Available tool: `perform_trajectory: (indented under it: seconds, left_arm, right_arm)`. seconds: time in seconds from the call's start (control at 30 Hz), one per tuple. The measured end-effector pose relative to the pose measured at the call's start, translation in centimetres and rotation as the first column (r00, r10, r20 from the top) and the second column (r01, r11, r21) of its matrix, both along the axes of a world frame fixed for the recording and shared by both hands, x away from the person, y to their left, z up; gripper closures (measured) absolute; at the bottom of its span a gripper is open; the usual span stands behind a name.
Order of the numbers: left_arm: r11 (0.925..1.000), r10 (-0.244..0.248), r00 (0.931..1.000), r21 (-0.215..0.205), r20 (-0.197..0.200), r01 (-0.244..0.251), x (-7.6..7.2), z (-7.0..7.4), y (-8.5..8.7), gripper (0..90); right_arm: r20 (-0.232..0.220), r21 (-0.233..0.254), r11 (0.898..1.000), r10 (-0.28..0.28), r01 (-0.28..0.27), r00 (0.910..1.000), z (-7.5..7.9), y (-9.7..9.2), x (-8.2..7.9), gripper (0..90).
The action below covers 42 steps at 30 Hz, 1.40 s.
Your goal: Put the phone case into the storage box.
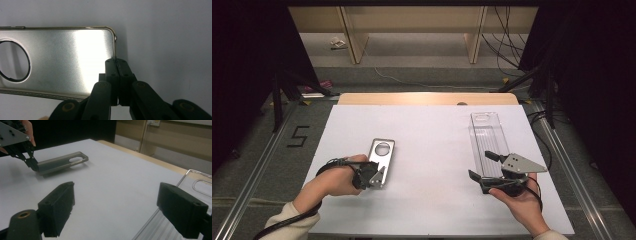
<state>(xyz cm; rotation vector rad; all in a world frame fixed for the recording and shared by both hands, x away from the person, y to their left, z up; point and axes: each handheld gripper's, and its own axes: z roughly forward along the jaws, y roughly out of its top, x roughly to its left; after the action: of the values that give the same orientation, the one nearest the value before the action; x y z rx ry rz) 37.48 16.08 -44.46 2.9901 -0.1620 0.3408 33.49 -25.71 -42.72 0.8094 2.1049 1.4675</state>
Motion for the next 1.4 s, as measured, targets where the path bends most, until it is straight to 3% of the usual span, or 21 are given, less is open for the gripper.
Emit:
perform_trajectory:
  seconds: [0.37, 0.73, 0.9, 1.17, 1.4]
  left_arm:
    - [0.9992, 0.018, 0.9993, -0.035, 0.032, -0.017, -0.4, 0.6, -0.7, 88.5]
    - [0.9927, 0.056, 0.9967, -0.11, 0.059, -0.049, -0.8, 0.6, -1.3, 88.4]
    - [0.9932, 0.035, 0.9951, -0.114, 0.092, -0.025, -0.9, 0.9, -1.5, 88.4]
    - [0.9839, 0.061, 0.9887, -0.175, 0.137, -0.036, -1.3, 1.1, -2.1, 88.4]
    - [0.9812, 0.067, 0.986, -0.189, 0.153, -0.037, -1.5, 1.0, -2.5, 88.3]
  right_arm:
    - [-0.001, -0.003, 1.0, 0.004, -0.004, 1.0, -0.1, 0.1, 0.0, 15.9]
    - [0.0, -0.005, 1.0, 0.01, -0.01, 0.9999, -0.1, 0.2, 0.0, 15.9]
    - [-0.003, -0.007, 1.0, 0.011, -0.011, 0.9999, -0.1, 0.2, 0.0, 15.9]
    - [-0.003, -0.001, 1.0, 0.011, -0.011, 0.9999, -0.1, 0.4, 0.0, 15.9]
    - [-0.003, -0.006, 1.0, 0.011, -0.011, 0.9999, -0.1, 0.5, 0.0, 15.9]
